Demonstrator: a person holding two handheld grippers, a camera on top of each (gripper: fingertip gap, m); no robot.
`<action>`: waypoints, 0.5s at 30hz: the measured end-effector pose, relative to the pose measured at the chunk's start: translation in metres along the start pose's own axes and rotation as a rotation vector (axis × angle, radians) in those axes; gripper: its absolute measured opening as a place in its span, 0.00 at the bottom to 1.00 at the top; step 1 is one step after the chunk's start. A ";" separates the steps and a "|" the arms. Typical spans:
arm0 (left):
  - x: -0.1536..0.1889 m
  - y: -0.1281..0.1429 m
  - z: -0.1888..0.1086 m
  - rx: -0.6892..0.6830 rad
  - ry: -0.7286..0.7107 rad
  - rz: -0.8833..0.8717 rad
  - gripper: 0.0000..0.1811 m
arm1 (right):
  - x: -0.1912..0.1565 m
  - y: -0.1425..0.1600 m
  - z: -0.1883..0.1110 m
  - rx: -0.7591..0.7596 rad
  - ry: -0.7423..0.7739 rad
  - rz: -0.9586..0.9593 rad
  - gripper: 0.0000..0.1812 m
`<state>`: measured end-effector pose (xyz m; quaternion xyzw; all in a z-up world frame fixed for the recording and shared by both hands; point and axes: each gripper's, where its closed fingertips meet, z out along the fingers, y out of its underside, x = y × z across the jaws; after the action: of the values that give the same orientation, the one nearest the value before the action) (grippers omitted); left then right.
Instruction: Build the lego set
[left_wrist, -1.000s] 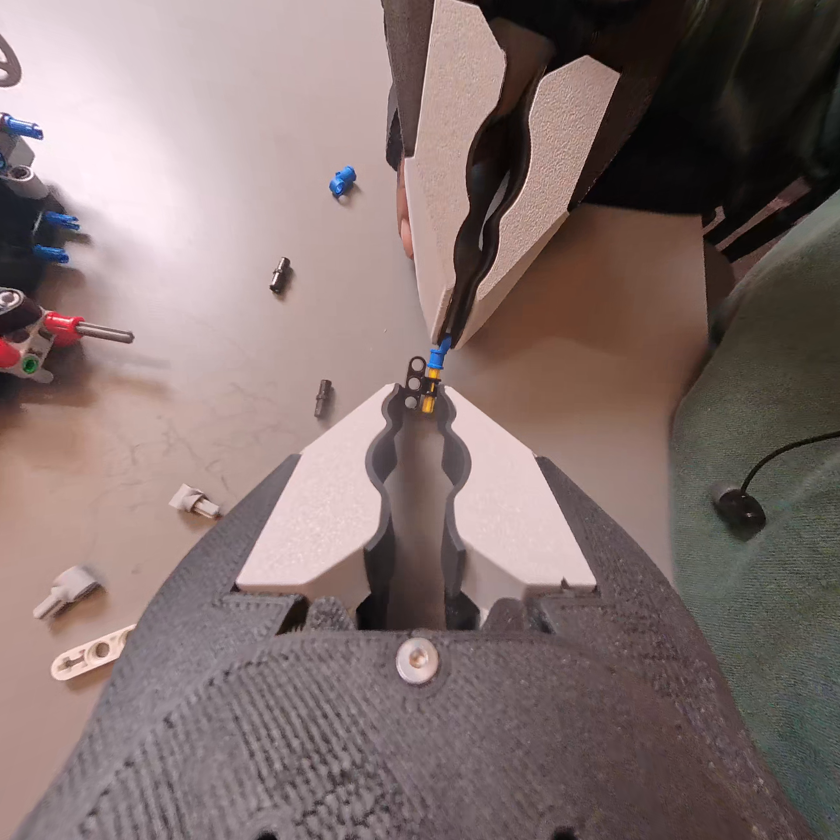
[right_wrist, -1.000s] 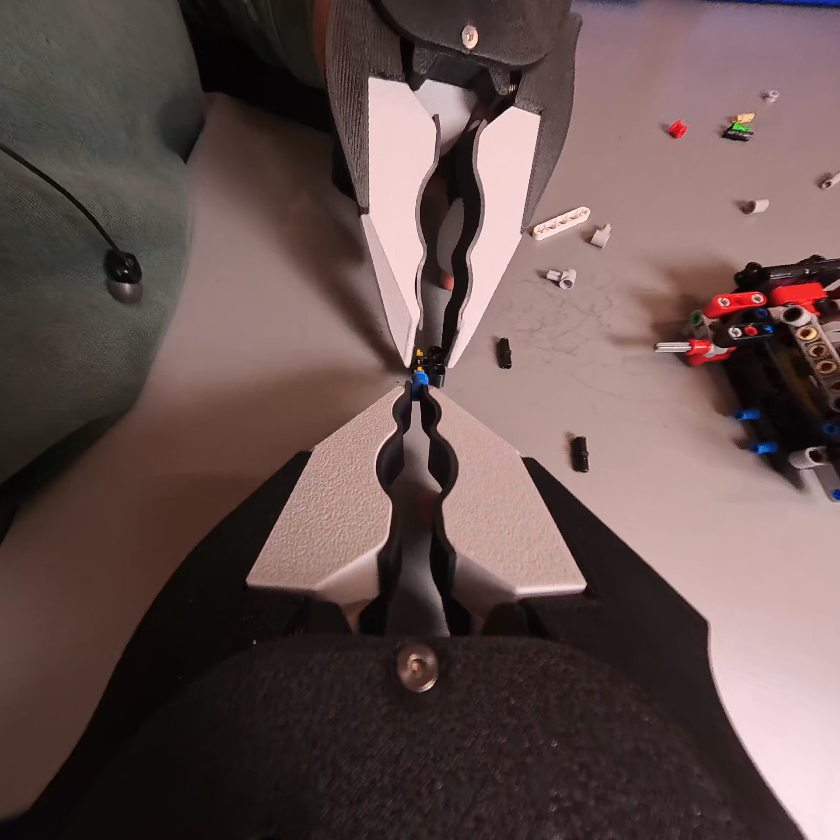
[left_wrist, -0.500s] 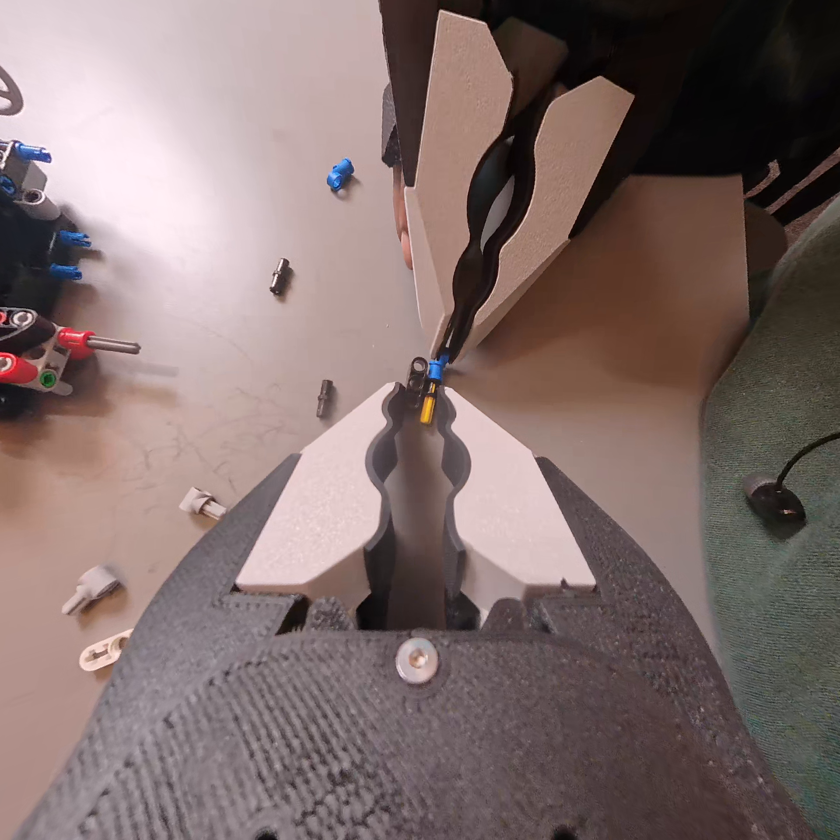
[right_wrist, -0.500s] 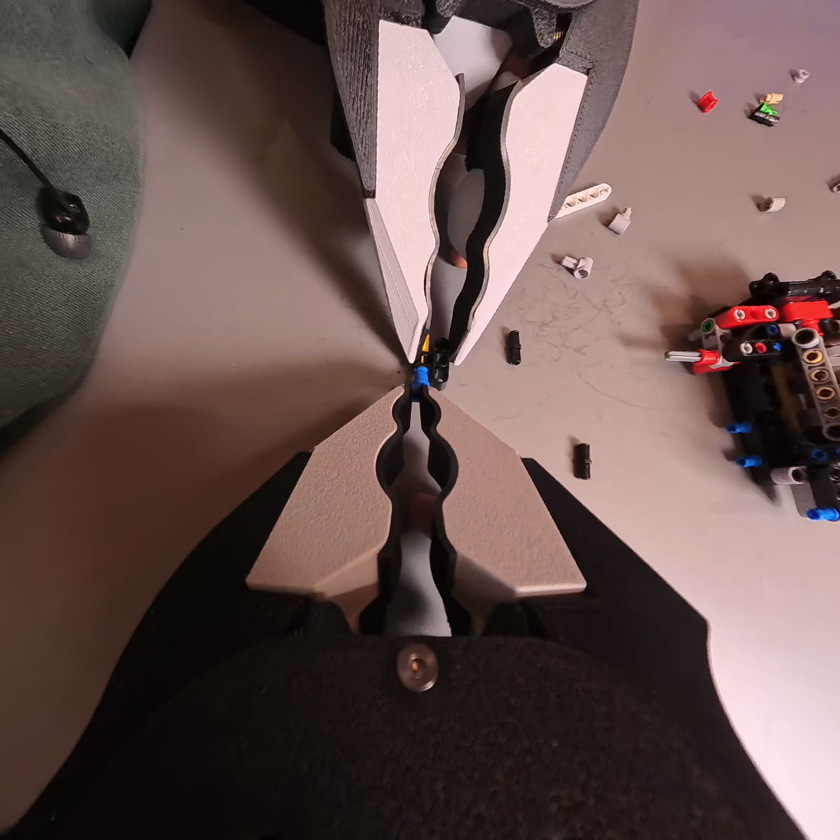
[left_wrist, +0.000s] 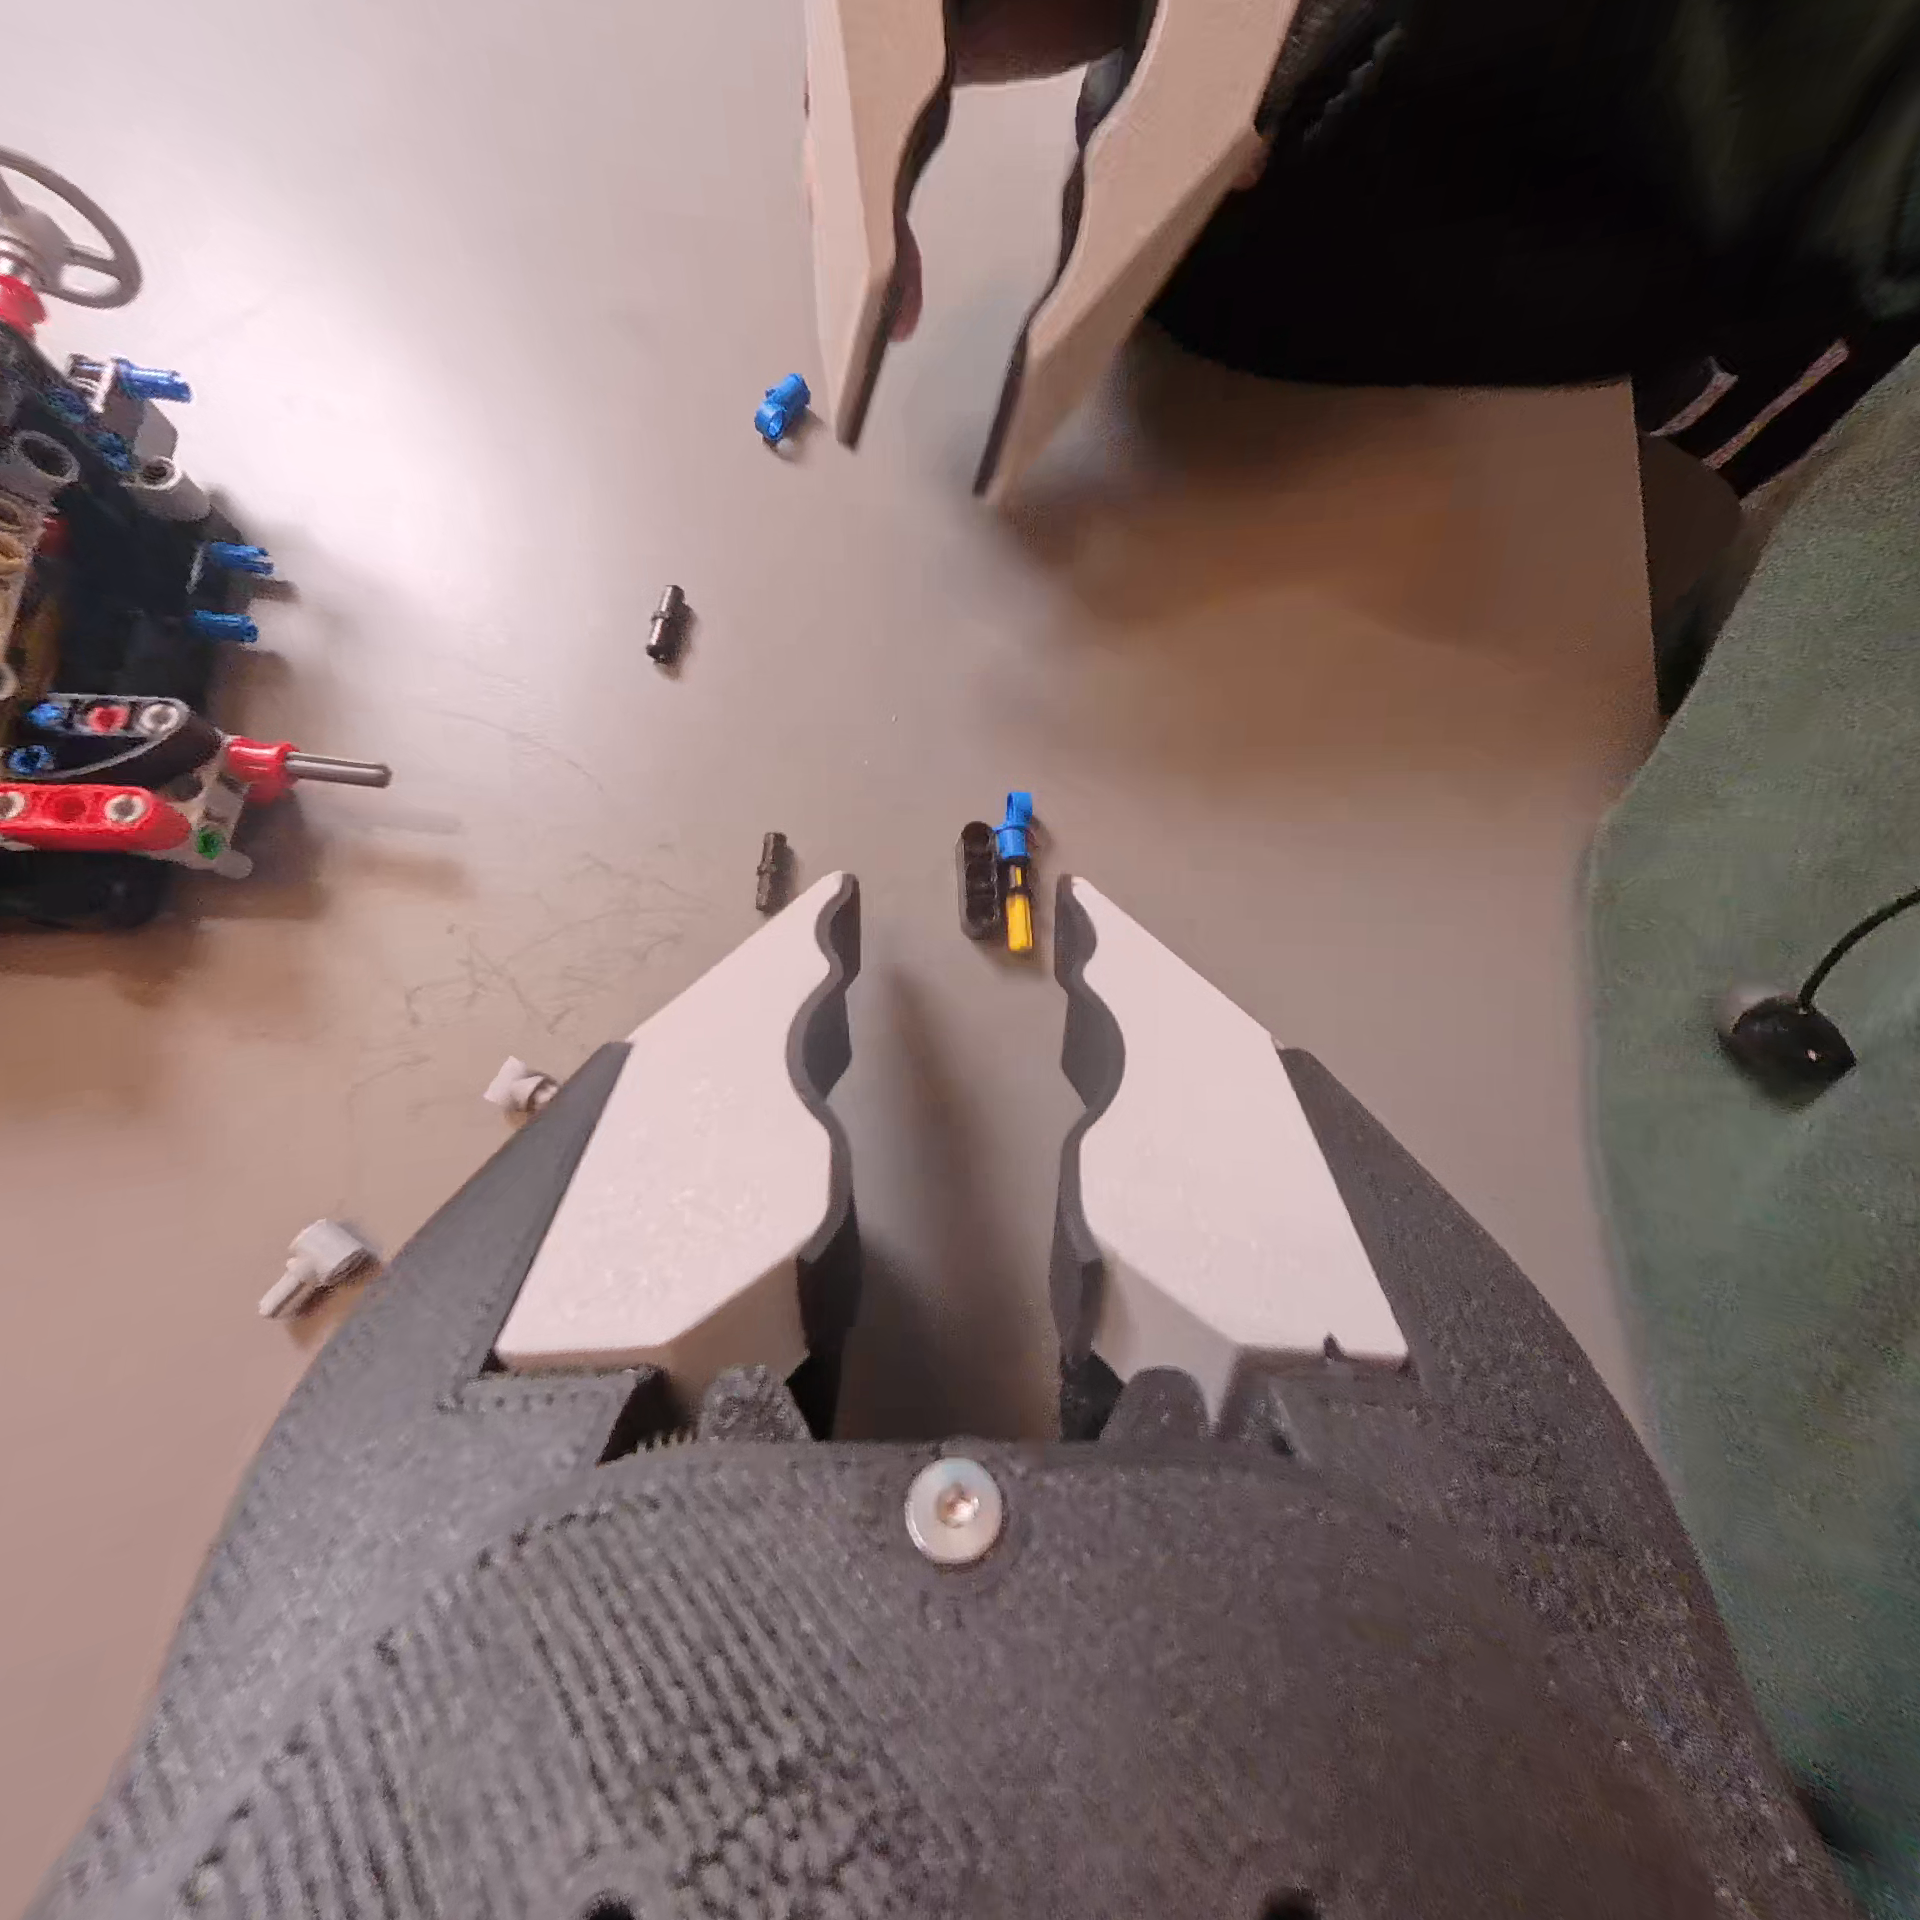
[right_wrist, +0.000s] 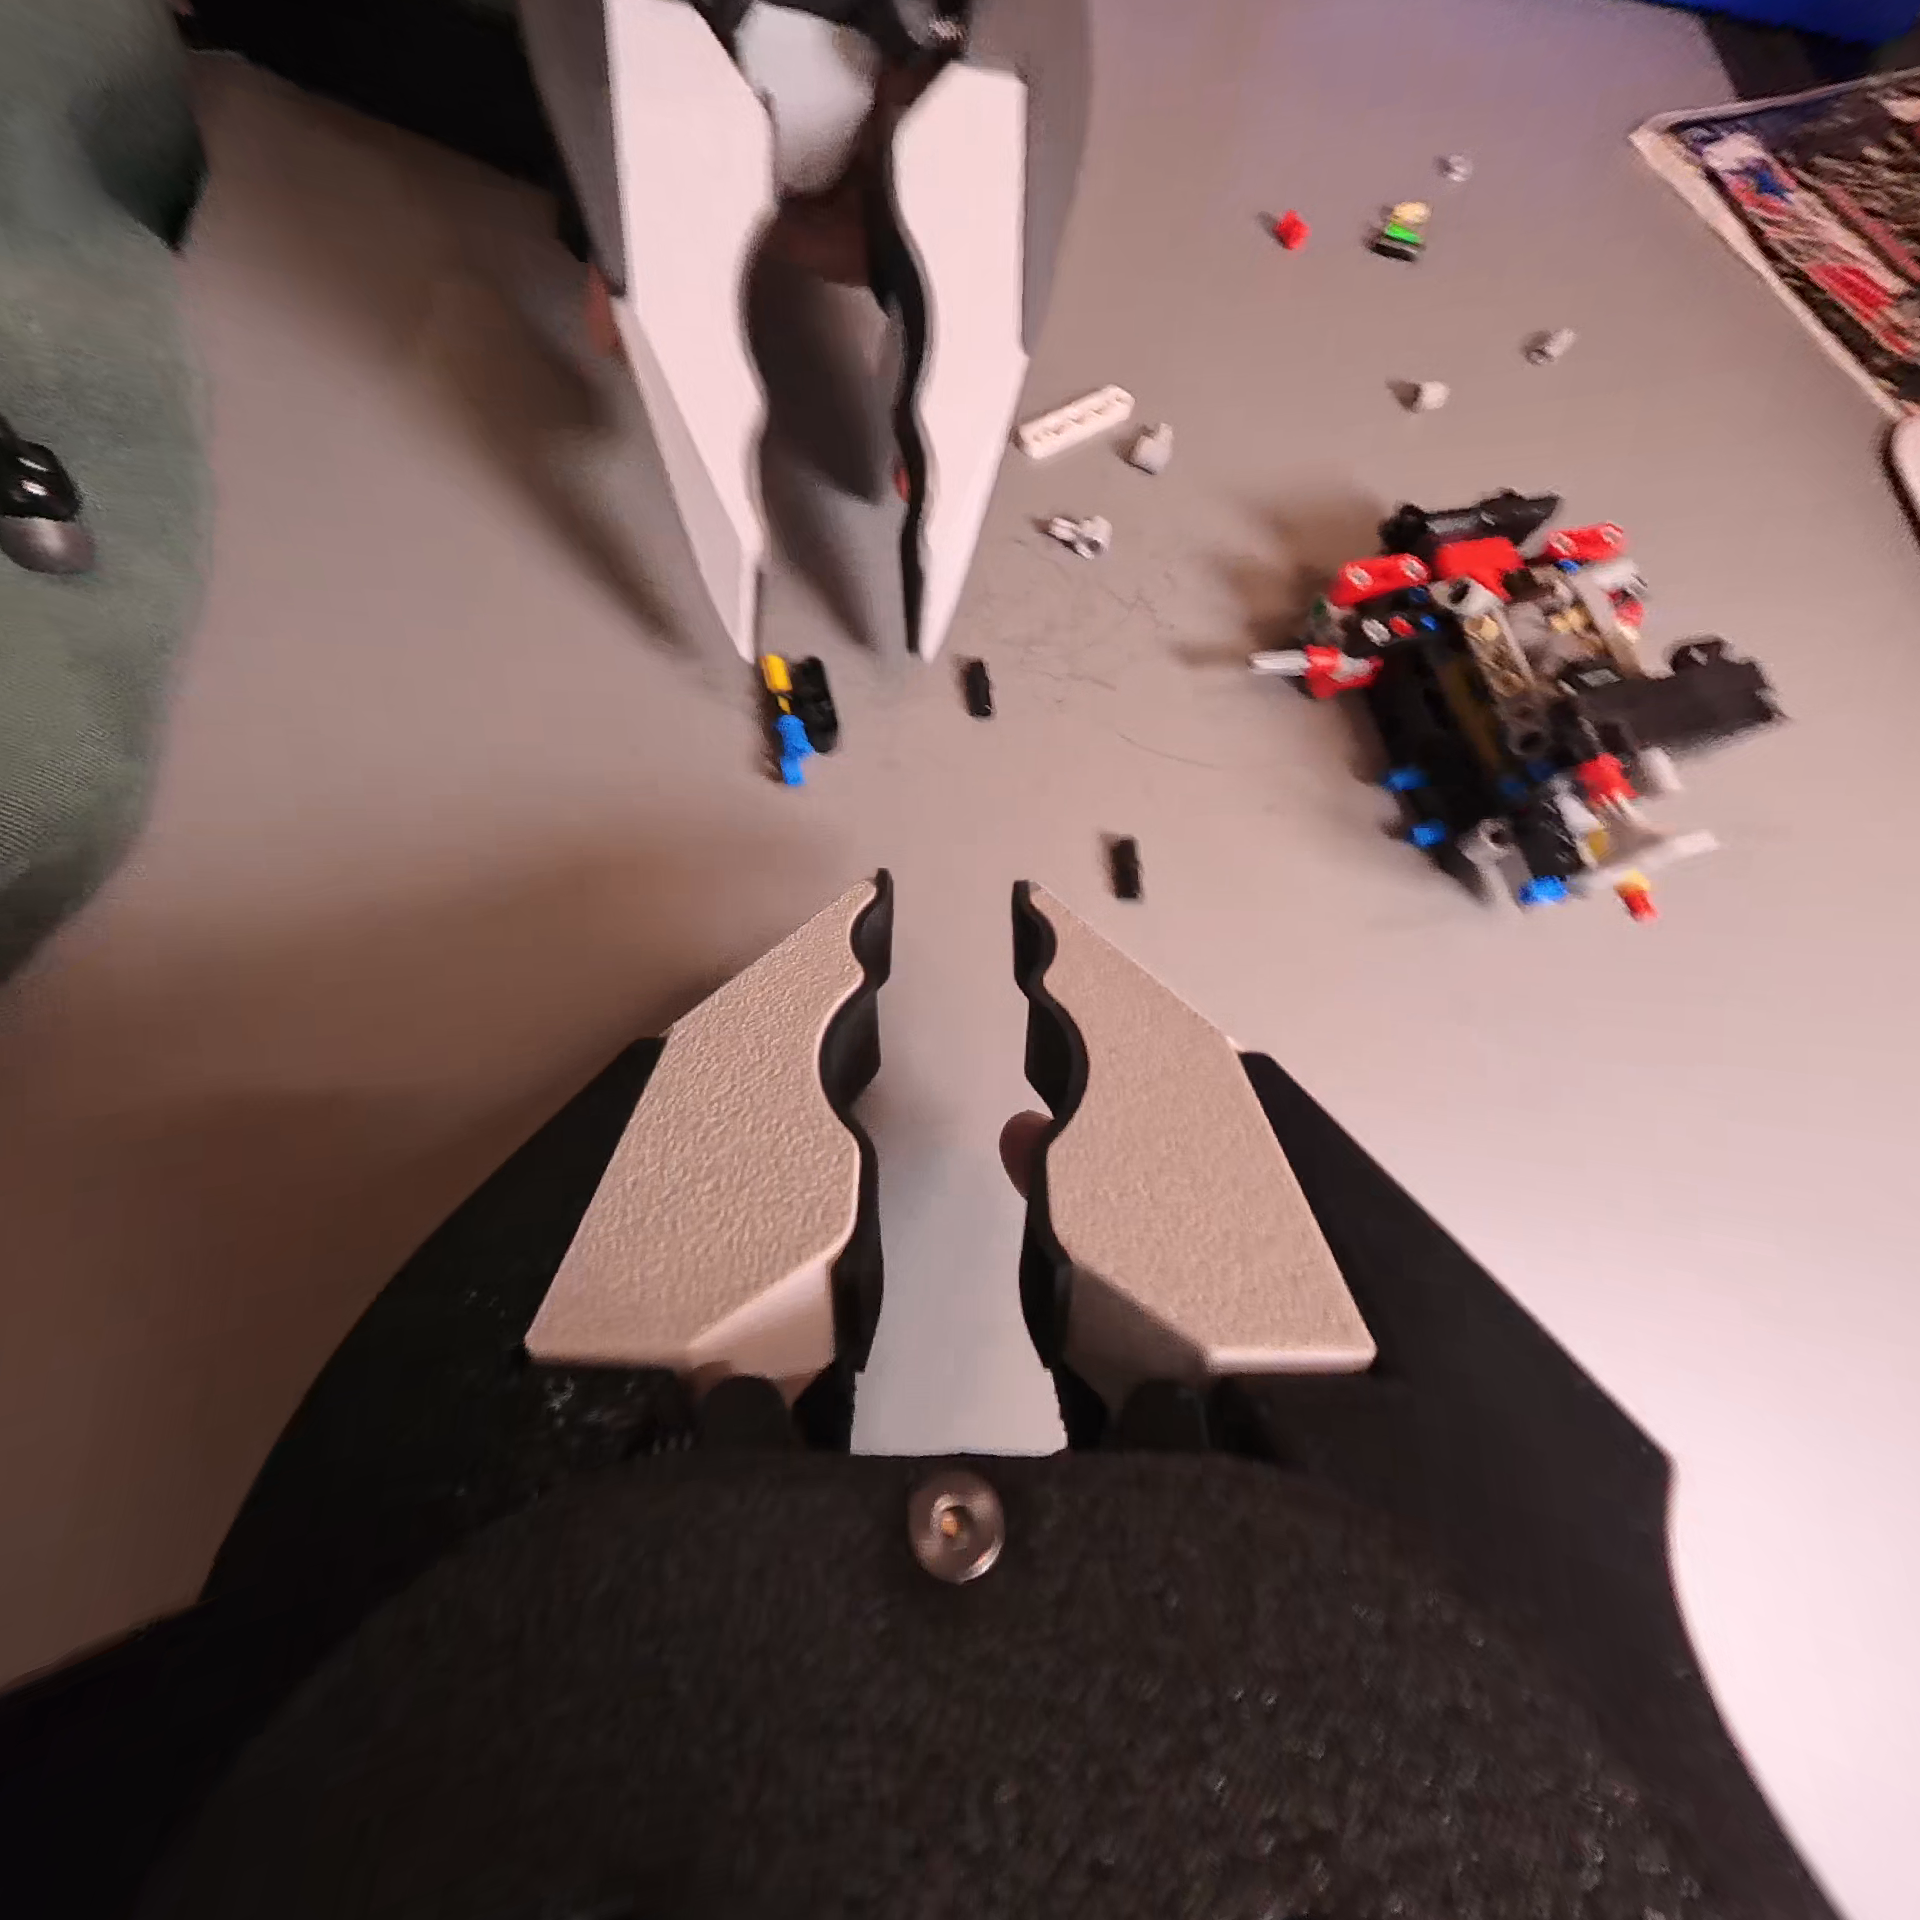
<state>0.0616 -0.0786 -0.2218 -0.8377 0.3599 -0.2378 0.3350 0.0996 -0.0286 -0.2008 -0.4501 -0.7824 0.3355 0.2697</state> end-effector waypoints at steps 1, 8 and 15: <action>0.000 0.000 -0.004 0.005 0.005 0.005 0.20 | 0.006 0.005 -0.005 -0.012 0.024 0.014 0.12; 0.000 0.009 -0.020 -0.015 0.025 0.074 0.20 | 0.029 0.047 -0.023 -0.134 0.115 0.093 0.12; 0.002 0.011 -0.004 -0.015 0.013 0.130 0.17 | 0.027 0.052 -0.016 -0.174 0.108 0.093 0.12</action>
<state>0.0553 -0.0874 -0.2273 -0.8134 0.4177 -0.2182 0.3409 0.1264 0.0191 -0.2275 -0.5250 -0.7711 0.2539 0.2556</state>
